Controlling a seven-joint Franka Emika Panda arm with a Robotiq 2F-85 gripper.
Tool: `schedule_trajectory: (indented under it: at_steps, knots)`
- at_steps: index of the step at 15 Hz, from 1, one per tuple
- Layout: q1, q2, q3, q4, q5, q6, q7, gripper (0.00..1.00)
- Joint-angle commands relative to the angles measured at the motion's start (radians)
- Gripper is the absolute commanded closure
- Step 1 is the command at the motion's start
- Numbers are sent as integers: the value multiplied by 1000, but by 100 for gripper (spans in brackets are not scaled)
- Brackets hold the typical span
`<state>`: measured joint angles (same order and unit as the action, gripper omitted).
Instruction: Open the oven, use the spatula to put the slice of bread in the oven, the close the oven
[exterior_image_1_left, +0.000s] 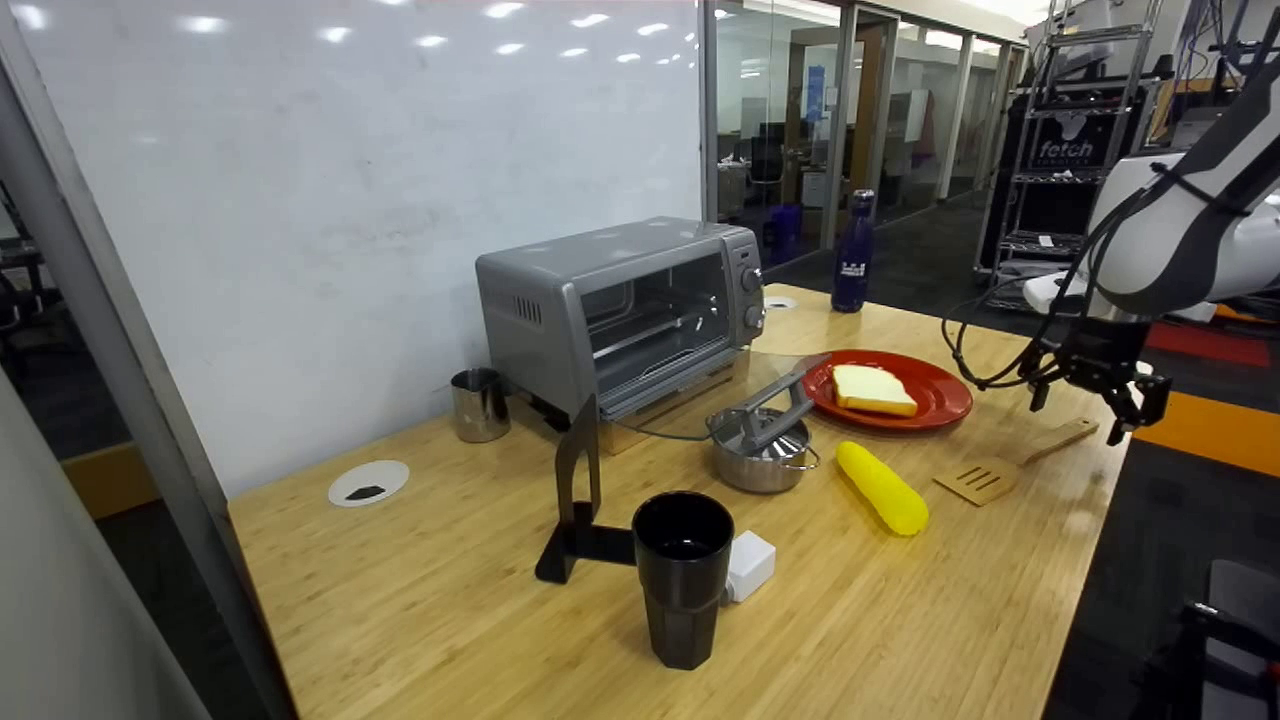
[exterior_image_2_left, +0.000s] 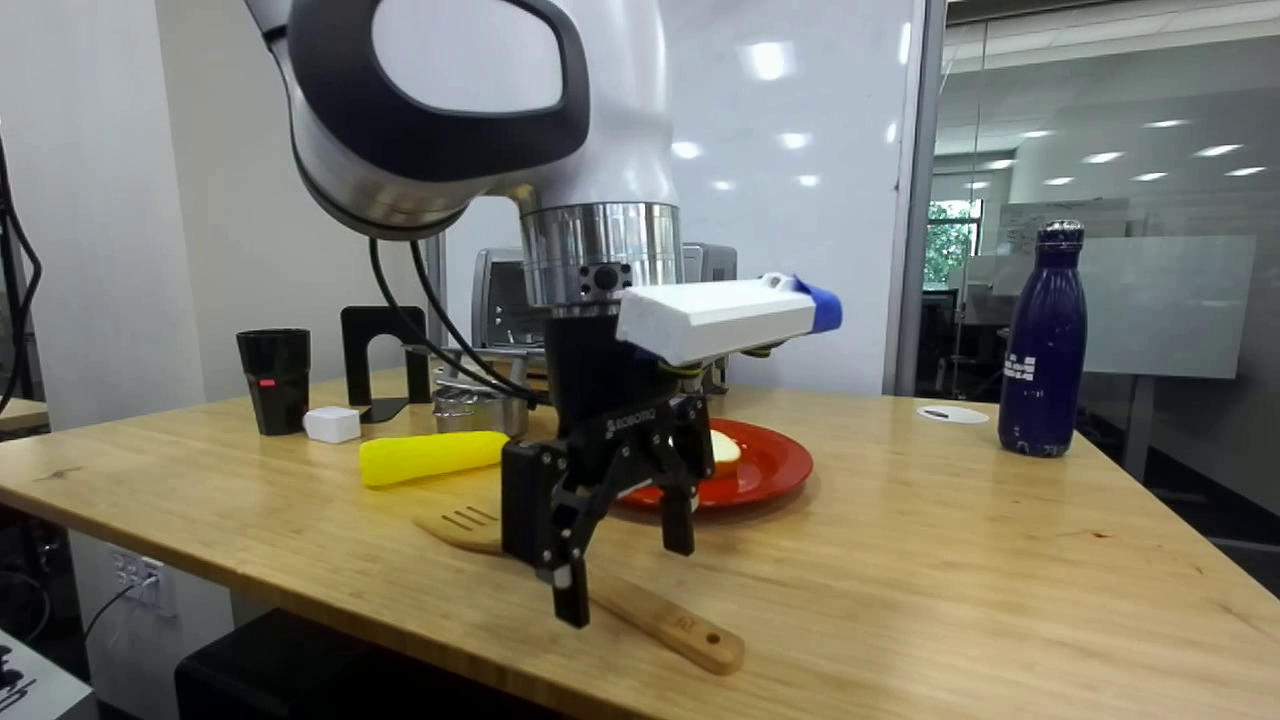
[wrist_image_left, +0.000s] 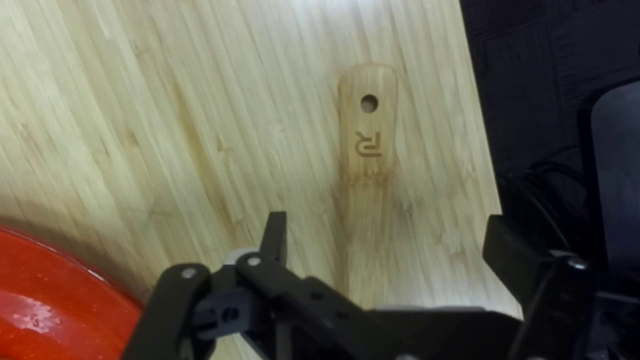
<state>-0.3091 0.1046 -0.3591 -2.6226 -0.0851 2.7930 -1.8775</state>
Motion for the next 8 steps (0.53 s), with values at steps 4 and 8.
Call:
schedule_trajectory:
  at_steps: [4, 8]
  knots:
    - [-41, 53, 55, 22, 57, 6, -41, 0]
    - [-49, 57, 62, 18, 45, 17, -37, 28]
